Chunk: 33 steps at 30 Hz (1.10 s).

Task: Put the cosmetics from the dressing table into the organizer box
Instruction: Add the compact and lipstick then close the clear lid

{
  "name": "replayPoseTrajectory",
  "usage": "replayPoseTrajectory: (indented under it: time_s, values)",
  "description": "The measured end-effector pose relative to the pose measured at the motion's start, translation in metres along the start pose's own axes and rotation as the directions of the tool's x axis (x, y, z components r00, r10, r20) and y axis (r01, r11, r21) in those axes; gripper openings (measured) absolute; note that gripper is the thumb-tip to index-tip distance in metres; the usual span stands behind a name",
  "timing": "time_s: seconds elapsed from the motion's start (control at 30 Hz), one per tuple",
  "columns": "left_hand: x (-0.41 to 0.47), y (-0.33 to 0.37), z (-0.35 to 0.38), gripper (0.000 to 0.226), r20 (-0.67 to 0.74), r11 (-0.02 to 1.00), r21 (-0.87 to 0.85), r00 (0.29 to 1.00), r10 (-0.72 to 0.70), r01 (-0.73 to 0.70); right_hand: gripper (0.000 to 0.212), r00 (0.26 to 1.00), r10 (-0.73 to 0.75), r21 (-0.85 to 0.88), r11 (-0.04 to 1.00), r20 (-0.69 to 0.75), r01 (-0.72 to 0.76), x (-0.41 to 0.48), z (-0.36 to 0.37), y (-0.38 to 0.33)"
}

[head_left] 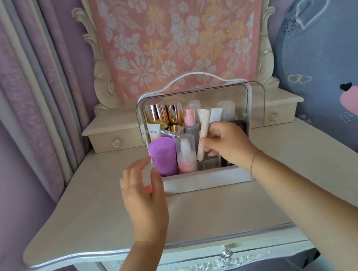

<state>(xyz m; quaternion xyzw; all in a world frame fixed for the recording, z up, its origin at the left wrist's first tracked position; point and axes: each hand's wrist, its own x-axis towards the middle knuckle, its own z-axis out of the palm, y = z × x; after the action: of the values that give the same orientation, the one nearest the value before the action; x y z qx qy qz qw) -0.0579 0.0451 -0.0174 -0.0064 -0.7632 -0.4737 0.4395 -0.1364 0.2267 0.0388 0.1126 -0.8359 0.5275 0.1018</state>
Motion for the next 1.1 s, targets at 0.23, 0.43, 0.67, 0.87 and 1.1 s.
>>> replayPoseTrajectory:
  time_s: [0.23,0.43,0.67,0.87,1.1]
  values:
    - [0.009,-0.038,0.006,0.038,0.281,0.903,0.009,0.865,-0.415,0.430,0.013,1.000,0.031,-0.140,0.990,0.007,-0.030,0.009,0.015,0.009]
    - [0.008,-0.041,0.008,0.017,0.331,0.918,-0.015,0.869,-0.369,0.396,0.016,0.993,0.068,-0.258,0.965,0.093,-0.042,0.013,0.014,0.004]
    - [0.007,-0.037,0.007,0.037,0.340,0.917,-0.022,0.865,-0.368,0.399,0.015,0.989,0.081,-0.290,0.956,0.125,-0.042,0.013,0.014,0.002]
    - [0.007,-0.037,0.006,0.032,0.346,0.913,-0.018,0.859,-0.377,0.408,0.015,0.988,0.079,-0.270,0.962,0.129,-0.042,0.012,0.012,0.003]
    - [0.007,-0.041,0.007,0.023,0.326,0.916,-0.014,0.868,-0.375,0.401,0.020,0.991,0.070,-0.209,0.977,0.109,-0.046,0.008,0.011,0.001]
